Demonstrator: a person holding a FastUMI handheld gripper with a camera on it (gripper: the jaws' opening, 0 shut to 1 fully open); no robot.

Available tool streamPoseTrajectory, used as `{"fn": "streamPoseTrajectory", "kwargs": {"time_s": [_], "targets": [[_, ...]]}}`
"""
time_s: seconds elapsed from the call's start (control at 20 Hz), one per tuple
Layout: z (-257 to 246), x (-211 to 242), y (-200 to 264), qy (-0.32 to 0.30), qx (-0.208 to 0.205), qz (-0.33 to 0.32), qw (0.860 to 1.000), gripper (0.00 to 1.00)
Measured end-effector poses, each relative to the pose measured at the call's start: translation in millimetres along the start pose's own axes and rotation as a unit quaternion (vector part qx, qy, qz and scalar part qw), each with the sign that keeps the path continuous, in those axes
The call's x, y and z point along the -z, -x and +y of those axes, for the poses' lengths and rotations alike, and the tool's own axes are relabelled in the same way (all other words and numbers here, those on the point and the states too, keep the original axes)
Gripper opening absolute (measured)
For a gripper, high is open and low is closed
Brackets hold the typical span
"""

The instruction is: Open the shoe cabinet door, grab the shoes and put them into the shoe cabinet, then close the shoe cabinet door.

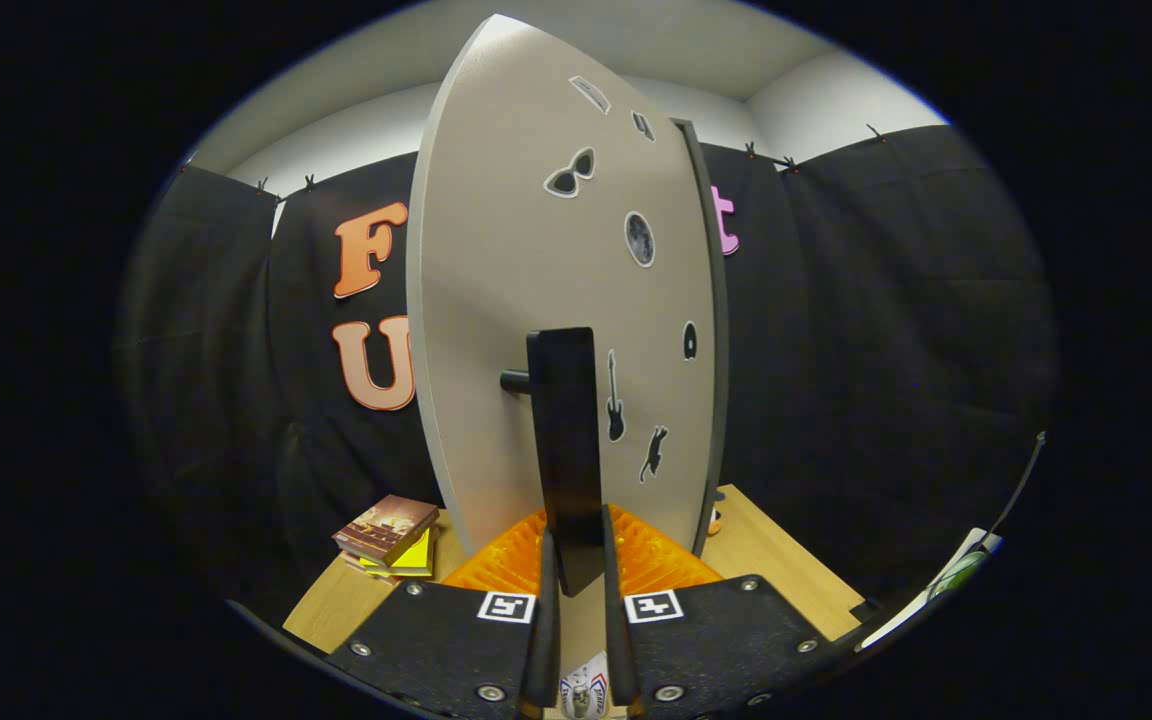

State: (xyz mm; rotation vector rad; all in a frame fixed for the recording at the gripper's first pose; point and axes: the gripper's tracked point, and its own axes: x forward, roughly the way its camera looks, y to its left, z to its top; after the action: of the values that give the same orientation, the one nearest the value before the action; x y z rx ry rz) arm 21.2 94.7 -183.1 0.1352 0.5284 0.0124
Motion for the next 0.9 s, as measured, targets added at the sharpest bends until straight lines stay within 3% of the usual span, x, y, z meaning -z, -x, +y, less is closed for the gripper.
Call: {"fn": "streamPoseTrajectory", "kwargs": {"time_s": [0.55, 0.65, 0.8, 0.9], "targets": [[-59, 0, 15, -0.019, 0.072, 0.002, 0.997, 0.07], [-70, -2, 15, -0.054, 0.089, 0.003, 0.995, 0.06], [-61, -2, 11, -0.087, 0.080, -0.004, 0.993, 0.05], [-64, -2, 13, -0.078, 0.074, -0.008, 0.994, 0.06]]}}
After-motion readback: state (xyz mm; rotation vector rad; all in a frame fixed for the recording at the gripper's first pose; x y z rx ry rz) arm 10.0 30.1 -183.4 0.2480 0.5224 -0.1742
